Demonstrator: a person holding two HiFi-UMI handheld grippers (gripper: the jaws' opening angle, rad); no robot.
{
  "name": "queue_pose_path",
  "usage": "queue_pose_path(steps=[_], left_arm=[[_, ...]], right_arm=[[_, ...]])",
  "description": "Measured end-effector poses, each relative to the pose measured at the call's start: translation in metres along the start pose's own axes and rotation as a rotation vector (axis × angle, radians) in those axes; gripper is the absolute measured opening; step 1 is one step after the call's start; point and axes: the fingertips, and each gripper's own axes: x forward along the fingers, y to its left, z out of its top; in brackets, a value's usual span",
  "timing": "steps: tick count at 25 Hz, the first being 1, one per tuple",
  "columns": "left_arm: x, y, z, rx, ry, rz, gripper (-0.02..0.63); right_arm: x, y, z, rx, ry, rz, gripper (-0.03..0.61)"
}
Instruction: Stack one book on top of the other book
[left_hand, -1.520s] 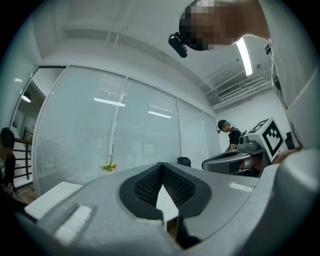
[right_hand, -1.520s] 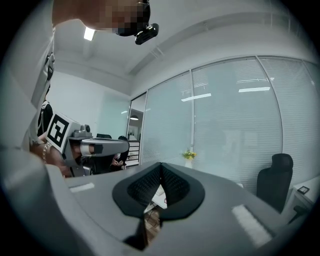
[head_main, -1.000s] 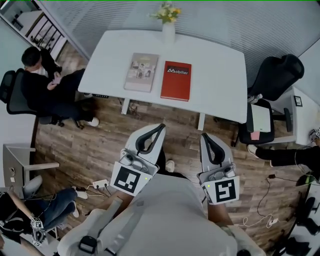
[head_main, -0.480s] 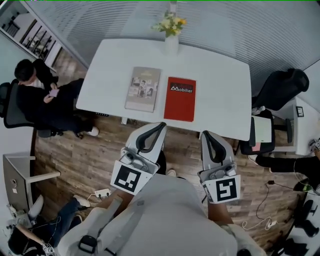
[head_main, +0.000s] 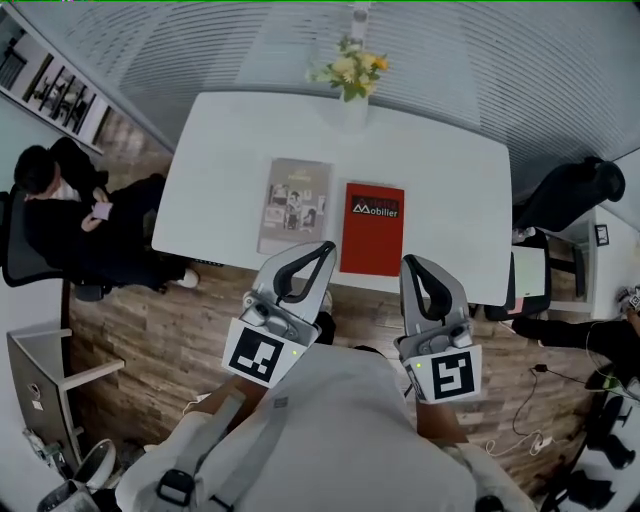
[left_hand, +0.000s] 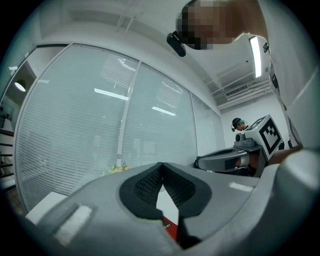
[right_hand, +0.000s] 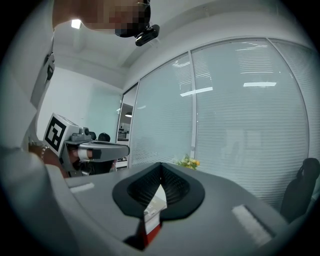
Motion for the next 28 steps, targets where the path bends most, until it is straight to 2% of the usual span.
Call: queue_pose_path(steps=[11,17,22,28], left_arm=[[0.024,0.04,-0.006,-0.012,0.003,-0.007,0.0],[0.04,0.035,-0.006,-0.007,0.007,0.001,0.0],[0.056,0.029,-0.003,-0.011,0.009,0.021,0.0],[0.075,0.021,0.006,0.006,-0.009,0.038,0.0]], right_arm=[[0.042,-0.012,-0.003,-0.026,0.006,-0.011,0.002],[0.046,-0.028,0.004,0.011,-0.01,-0.024,0.002],[0.041,-0.047,0.002,-0.021,-0.016,-0.001,0.002],[0.035,-0.071,0.009,0.011,-0.022,-0.003,0.002]])
